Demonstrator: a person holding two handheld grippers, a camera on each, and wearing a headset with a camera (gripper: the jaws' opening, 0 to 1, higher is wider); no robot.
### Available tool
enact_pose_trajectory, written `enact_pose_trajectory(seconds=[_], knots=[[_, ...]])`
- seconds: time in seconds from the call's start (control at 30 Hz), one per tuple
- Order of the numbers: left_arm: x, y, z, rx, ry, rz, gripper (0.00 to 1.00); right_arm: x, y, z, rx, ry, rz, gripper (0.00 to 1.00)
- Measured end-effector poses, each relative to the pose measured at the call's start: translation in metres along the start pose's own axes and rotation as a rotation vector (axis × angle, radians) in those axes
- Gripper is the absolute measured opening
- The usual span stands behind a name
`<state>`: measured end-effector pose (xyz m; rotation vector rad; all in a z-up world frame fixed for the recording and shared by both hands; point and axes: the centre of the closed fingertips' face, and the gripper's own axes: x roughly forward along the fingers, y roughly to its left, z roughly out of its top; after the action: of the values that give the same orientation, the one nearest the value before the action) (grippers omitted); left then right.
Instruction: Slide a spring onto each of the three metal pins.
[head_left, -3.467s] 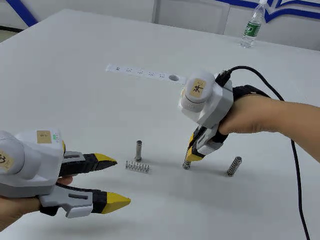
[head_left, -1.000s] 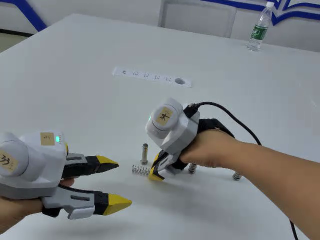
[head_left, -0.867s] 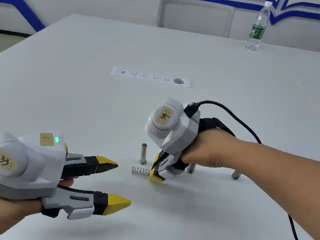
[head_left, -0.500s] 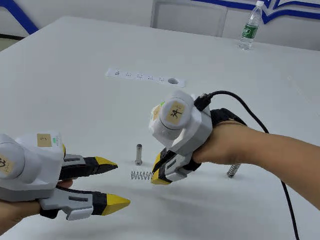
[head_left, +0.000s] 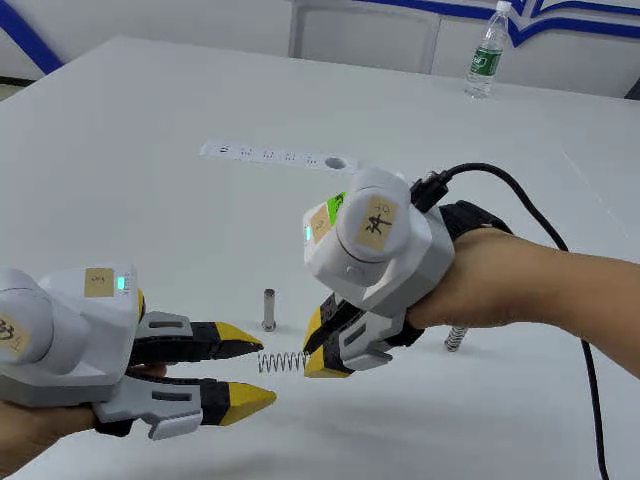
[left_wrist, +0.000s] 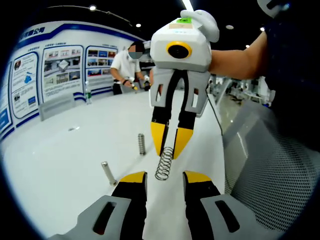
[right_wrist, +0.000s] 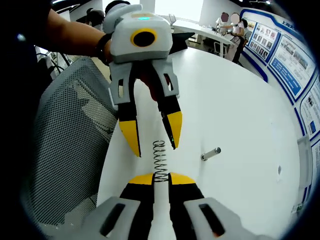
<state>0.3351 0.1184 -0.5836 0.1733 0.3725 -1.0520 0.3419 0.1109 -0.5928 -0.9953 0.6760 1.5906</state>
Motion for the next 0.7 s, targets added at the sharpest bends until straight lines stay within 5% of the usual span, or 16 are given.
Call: enact_pose_trajectory(seconds=[0.27, 0.7], knots=[[0.0009, -0.0006, 0.0007, 0.031, -0.011, -0.009, 0.14, -0.0005, 0.0012, 0.0024, -0.031, 0.001, -0.003, 0.12], [0.0033, -0.0017, 0.0037, 0.032, -0.024, -0.019, 0.11, -0.0023, 0.0032, 0.0022, -0.045, -0.001, -0.005, 0.12]])
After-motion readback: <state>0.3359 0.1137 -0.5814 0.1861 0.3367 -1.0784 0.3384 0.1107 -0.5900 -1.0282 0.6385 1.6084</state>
